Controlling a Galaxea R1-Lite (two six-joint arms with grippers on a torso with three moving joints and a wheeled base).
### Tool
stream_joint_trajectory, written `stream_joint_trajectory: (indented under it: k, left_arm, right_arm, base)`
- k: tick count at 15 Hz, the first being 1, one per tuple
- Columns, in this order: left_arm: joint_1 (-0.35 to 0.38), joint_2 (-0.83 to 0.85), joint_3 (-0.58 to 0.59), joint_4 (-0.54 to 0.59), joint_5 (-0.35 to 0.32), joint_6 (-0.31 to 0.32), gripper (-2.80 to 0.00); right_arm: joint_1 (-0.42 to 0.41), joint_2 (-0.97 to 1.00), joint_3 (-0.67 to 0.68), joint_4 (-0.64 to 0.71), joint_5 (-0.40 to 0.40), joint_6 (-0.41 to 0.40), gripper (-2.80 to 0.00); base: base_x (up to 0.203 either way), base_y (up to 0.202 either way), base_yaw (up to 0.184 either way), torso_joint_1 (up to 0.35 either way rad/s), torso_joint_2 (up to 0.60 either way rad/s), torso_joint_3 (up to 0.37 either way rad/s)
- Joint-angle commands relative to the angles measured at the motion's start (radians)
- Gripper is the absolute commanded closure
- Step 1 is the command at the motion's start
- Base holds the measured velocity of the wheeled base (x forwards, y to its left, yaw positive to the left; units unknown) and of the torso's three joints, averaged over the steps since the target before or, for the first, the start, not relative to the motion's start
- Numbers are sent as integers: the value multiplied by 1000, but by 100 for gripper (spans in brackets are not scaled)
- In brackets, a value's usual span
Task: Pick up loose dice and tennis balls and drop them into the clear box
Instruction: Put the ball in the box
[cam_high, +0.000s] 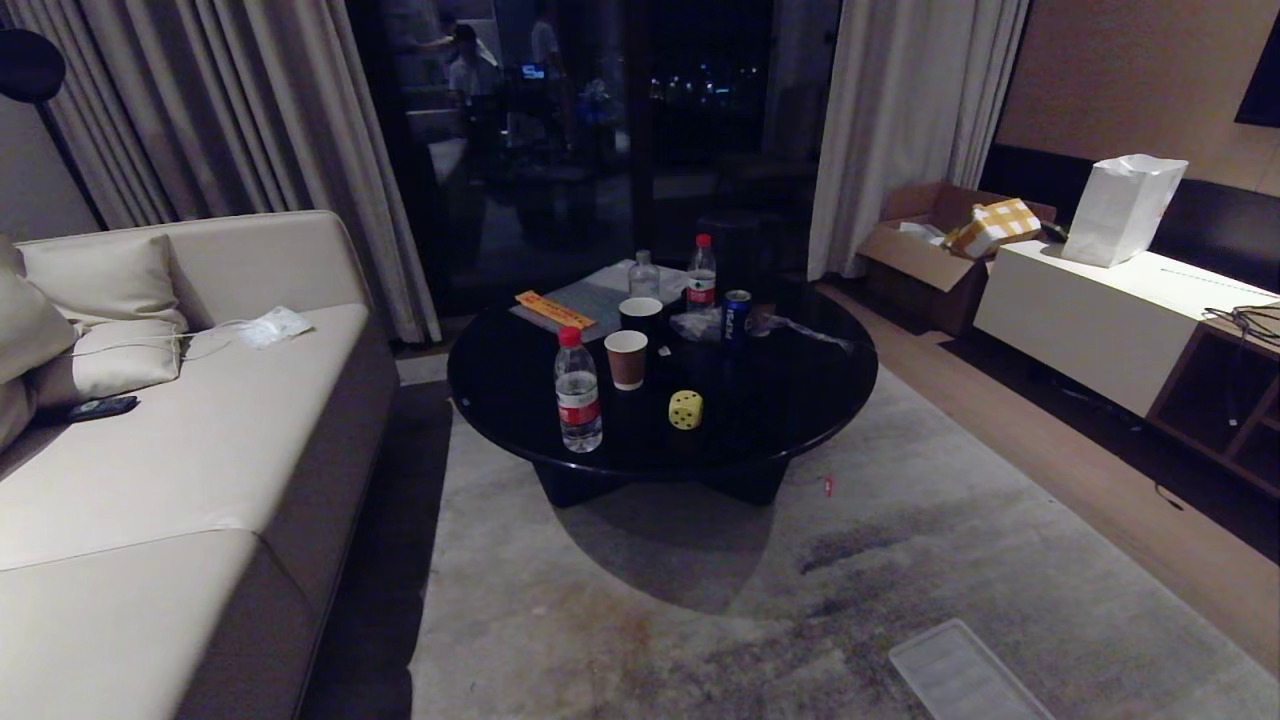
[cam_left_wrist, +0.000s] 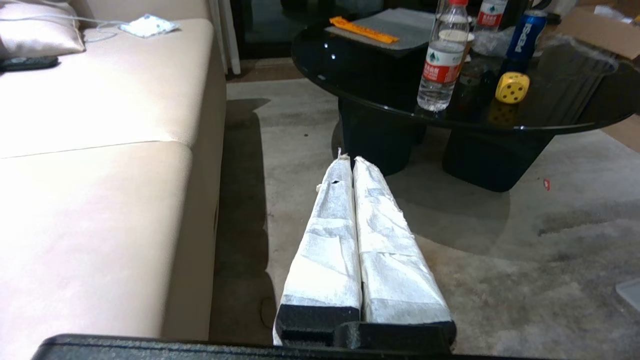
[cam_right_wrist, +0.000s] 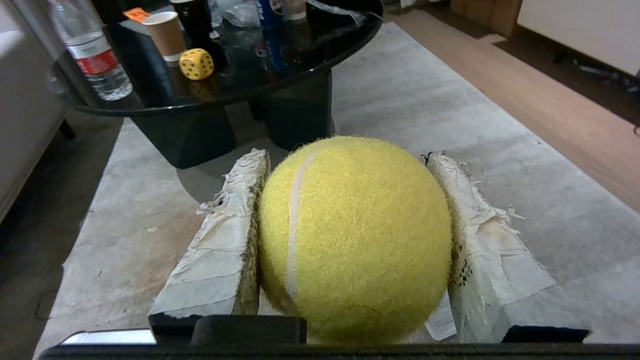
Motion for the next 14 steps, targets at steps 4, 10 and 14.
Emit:
stream_joint_trajectory:
  k: [4, 10, 14]
  left_arm:
    - [0, 2, 2, -2, -3, 4, 0]
    - [0, 2, 2, -2, -3, 4, 0]
    - [0, 2, 2, -2, -4, 8, 0]
  right_arm:
    - [0, 1, 0, 0, 0, 0, 0]
    - [0, 3, 0, 0, 0, 0, 0]
    - [0, 1, 0, 0, 0, 0, 0]
  base:
    - [0, 0, 0, 0, 0, 0]
    - [3, 4, -86, 2, -1, 2]
    - [0, 11, -164, 2, 3, 5]
